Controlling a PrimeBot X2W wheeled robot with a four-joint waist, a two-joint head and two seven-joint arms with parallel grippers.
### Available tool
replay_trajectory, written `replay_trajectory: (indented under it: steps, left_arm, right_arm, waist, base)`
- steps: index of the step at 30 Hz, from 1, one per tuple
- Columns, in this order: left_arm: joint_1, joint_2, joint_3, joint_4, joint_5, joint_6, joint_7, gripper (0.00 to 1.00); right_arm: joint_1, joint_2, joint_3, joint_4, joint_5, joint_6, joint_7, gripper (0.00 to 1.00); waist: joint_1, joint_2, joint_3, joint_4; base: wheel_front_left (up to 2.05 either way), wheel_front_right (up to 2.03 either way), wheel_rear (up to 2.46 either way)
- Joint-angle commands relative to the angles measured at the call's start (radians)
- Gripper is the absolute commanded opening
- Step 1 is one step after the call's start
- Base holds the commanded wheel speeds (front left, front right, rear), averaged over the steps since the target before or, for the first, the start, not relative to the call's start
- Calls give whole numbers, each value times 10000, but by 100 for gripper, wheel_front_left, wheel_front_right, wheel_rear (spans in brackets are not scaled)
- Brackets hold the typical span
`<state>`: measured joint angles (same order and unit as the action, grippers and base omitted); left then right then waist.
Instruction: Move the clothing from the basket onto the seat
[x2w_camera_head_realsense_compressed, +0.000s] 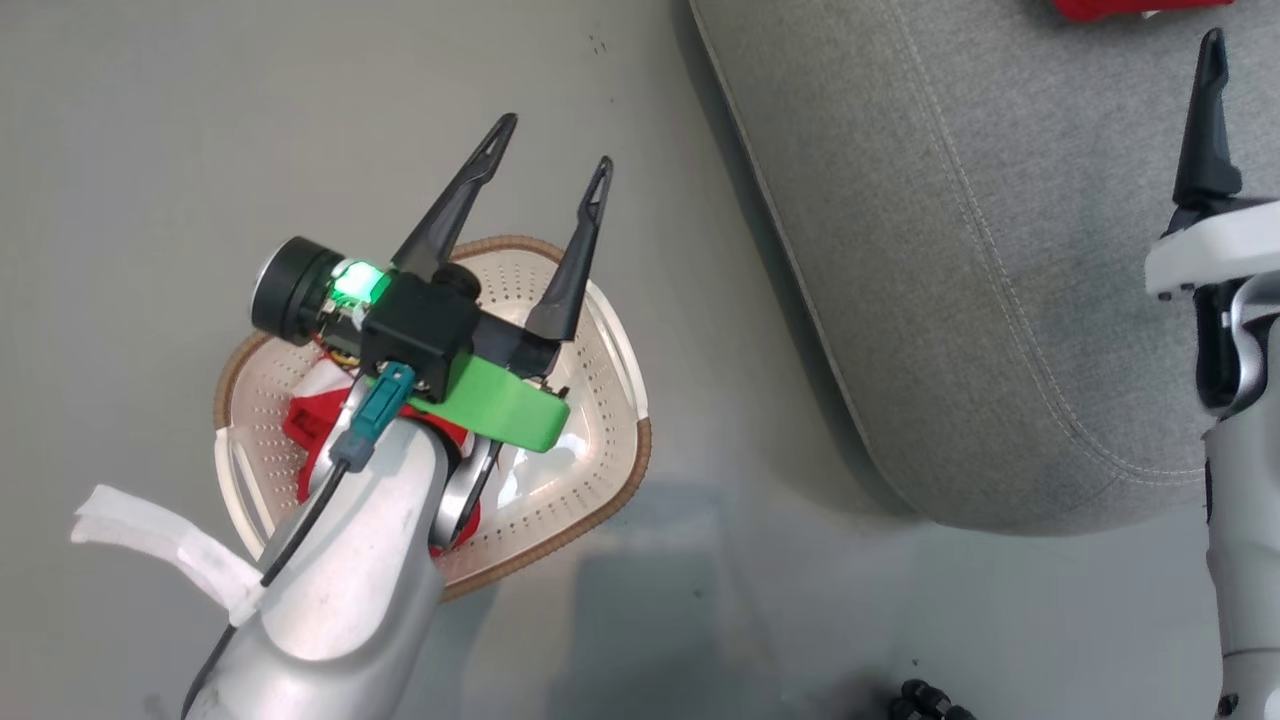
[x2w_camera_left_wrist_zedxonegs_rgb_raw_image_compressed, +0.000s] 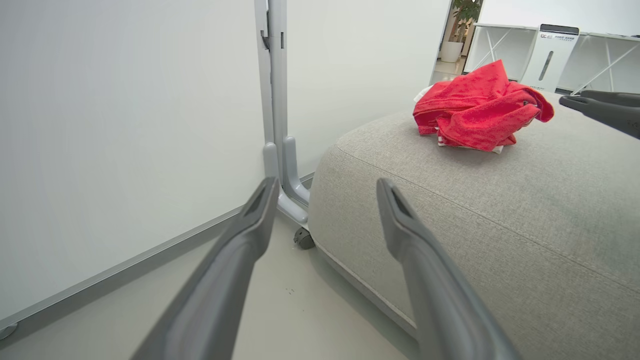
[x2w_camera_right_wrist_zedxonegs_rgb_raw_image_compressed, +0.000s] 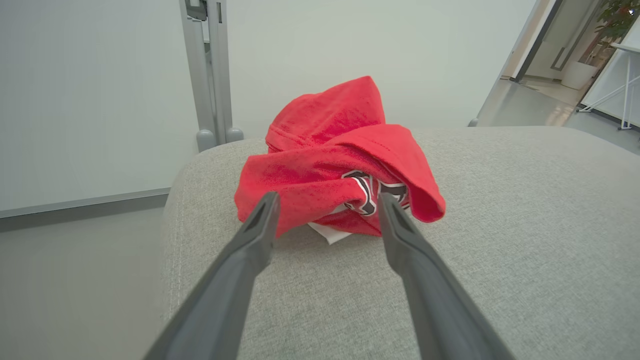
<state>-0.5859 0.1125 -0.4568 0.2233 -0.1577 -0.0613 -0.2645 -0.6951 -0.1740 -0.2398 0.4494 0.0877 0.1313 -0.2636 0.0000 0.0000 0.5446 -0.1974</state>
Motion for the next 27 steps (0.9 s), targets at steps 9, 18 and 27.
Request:
replay_trajectory:
  steps: [9, 18, 27]
  left_arm:
    - [1500, 35, 1413, -228, -274, 333, 2, 100]
    - [2615, -172, 2947, -455, -334, 452, 2, 100]
    - [3564, -382, 4127, -539, -119, 414, 2, 100]
  right_arm:
    - [1688, 173, 1071, -1455, 396, -9, -18, 100]
    - [2388, 440, 2132, -2025, 363, -9, -17, 100]
    - [3000, 737, 2853, -2196, 229, -9, -17, 100]
  waist:
    - [0, 0, -1969, 781]
    - [0, 0, -2854, 1690]
    - [0, 0, -3597, 2564]
  base:
    - [0, 0, 0]
    - [0, 0, 0]
    - [0, 0, 0]
